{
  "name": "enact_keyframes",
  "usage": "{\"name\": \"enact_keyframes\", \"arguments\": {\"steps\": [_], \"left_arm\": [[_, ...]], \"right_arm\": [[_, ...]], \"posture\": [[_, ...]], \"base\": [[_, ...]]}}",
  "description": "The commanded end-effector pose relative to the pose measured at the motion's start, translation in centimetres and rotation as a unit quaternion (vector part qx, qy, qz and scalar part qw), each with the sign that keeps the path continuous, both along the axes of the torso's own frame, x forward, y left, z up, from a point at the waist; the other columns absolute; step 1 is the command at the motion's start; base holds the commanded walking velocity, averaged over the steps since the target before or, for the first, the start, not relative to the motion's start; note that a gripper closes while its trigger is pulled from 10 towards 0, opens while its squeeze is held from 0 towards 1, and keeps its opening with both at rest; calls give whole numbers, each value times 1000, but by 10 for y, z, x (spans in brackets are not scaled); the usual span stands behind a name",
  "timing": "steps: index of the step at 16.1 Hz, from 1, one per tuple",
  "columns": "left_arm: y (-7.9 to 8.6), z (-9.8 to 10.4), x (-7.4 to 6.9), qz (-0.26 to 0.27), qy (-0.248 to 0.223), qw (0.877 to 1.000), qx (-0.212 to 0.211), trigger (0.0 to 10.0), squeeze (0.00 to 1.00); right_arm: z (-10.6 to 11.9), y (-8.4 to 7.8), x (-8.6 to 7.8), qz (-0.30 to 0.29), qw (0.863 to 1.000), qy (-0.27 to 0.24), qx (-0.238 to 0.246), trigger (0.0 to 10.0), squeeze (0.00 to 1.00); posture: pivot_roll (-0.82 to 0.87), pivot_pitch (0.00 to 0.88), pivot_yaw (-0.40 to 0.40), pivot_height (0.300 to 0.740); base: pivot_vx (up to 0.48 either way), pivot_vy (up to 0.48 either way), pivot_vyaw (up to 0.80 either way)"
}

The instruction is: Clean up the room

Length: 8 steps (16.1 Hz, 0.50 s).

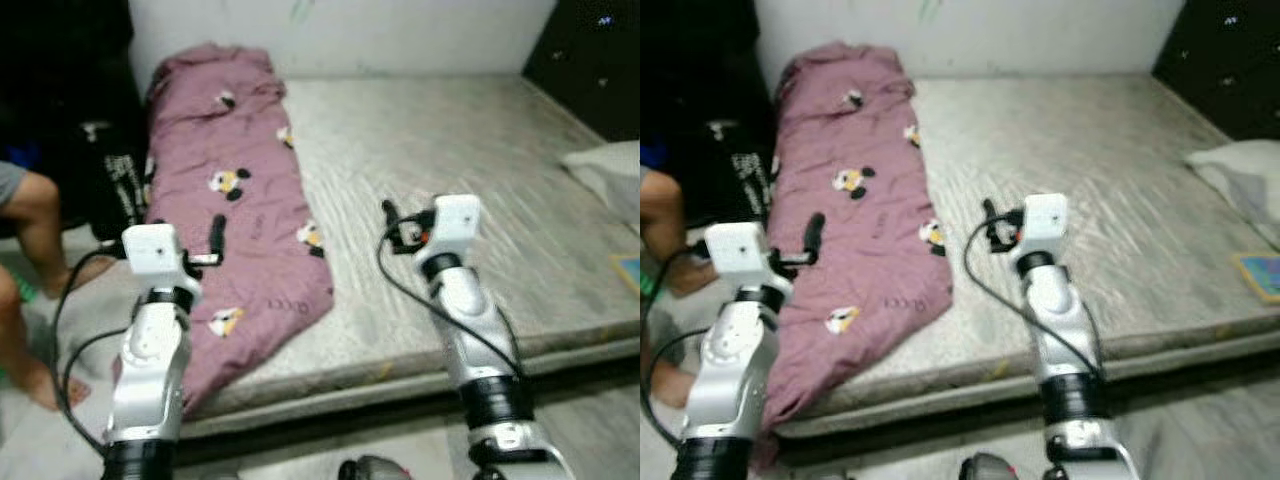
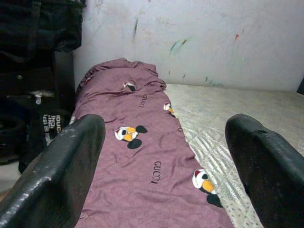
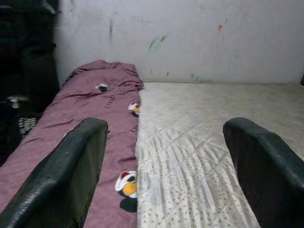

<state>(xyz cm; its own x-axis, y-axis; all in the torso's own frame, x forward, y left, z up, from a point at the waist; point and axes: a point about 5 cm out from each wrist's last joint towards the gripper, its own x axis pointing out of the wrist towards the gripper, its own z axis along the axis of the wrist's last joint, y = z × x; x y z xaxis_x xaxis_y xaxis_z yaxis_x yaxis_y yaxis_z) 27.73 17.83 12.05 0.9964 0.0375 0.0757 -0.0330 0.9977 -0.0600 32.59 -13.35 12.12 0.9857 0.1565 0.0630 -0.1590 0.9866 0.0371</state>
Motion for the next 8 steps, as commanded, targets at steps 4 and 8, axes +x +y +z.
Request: {"name": "enact_keyframes", "arguments": {"steps": [4,8], "left_arm": [[3,-4,-8,12,5,1000,3,10000,0],[2,-5,-8,11,11,1000,12,10000,0]], "right_arm": [[-2,-2,-10,1,1000,1,-5,10000,0],[-6,-3,-18,0,1000,12,-3,10000,0]], "posture": [[-35,0,-22,740],[-42,13,-21,711]], "base": [[0,0,0],[0,0,0]]}}
